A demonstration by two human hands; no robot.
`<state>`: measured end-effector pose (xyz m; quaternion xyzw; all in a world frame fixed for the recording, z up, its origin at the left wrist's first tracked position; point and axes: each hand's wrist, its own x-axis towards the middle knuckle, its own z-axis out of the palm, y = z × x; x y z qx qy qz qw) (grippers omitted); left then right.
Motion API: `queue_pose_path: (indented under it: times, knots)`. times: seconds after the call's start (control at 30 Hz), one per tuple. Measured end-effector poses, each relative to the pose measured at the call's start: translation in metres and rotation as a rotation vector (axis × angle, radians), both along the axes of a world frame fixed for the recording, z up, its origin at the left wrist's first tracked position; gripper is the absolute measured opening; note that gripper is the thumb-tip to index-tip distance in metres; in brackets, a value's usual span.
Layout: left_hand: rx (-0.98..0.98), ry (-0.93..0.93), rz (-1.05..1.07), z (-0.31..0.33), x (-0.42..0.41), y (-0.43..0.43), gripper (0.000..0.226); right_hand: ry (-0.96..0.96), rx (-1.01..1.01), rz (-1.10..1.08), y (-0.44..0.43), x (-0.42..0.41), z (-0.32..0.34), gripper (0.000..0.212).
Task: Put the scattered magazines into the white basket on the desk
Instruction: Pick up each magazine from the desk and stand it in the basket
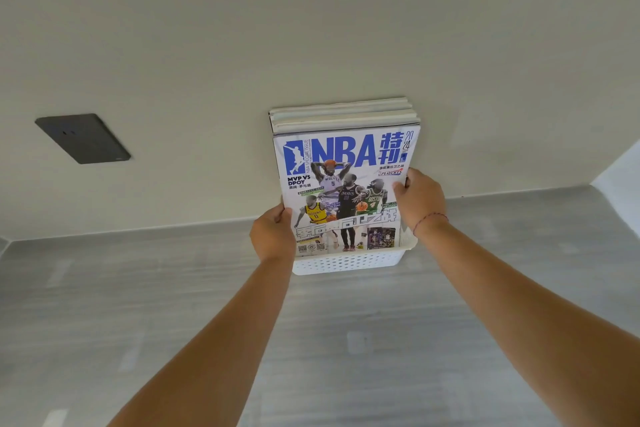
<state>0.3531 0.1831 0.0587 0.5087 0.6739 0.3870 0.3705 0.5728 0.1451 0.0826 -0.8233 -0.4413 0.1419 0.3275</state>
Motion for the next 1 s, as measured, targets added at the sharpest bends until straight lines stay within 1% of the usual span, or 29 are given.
queue_pose_path:
  times: [0.07,0.13,0.2,0.27,0.33,0.43,0.5,0.57,0.6,0.7,0.77,0.87,1.0]
  knots:
    - [-0.010,0.022,-0.028,0.000,-0.002,-0.001,0.025,0.046,-0.024,0.042,-0.001,-0.002,-0.001,0.021]
    - [-0.002,0.021,-0.068,0.001,-0.003,-0.003,0.022,0.100,-0.038,0.083,-0.004,-0.004,-0.001,0.029]
    - [0.002,-0.020,-0.083,0.004,0.000,-0.006,0.023,0.105,-0.047,0.095,-0.012,-0.004,0.000,0.039]
    - [-0.009,-0.068,-0.068,0.007,0.002,-0.012,0.030,0.108,-0.061,0.079,-0.023,-0.002,0.001,0.054]
    - [0.019,-0.071,-0.029,0.010,0.003,-0.021,0.036,0.130,-0.068,0.051,-0.042,0.003,-0.001,0.069]
    - [0.113,0.003,0.028,0.013,0.006,-0.045,0.046,0.149,-0.068,-0.012,-0.087,0.013,-0.011,0.074]
    - [0.160,0.021,0.016,0.012,0.016,-0.072,0.054,0.181,-0.084,-0.086,-0.125,0.022,-0.023,0.074]
    - [0.155,0.004,-0.092,0.007,0.032,-0.105,0.052,0.199,-0.121,-0.180,-0.169,0.032,-0.035,0.075]
    - [0.118,-0.009,-0.172,0.002,0.042,-0.123,0.049,0.204,-0.149,-0.234,-0.192,0.039,-0.041,0.075]
    - [-0.097,-0.021,-0.399,-0.015,0.077,-0.172,0.037,0.202,-0.231,-0.413,-0.264,0.061,-0.057,0.075]
    - [-0.262,-0.036,-0.539,-0.027,0.103,-0.205,0.035,0.177,-0.283,-0.516,-0.312,0.075,-0.062,0.074]
    - [-0.392,0.048,-0.756,-0.045,0.137,-0.254,0.045,0.189,-0.298,-0.641,-0.373,0.090,-0.066,0.071]
    - [-0.491,0.126,-0.912,-0.055,0.174,-0.301,0.057,0.232,-0.282,-0.724,-0.429,0.102,-0.072,0.066]
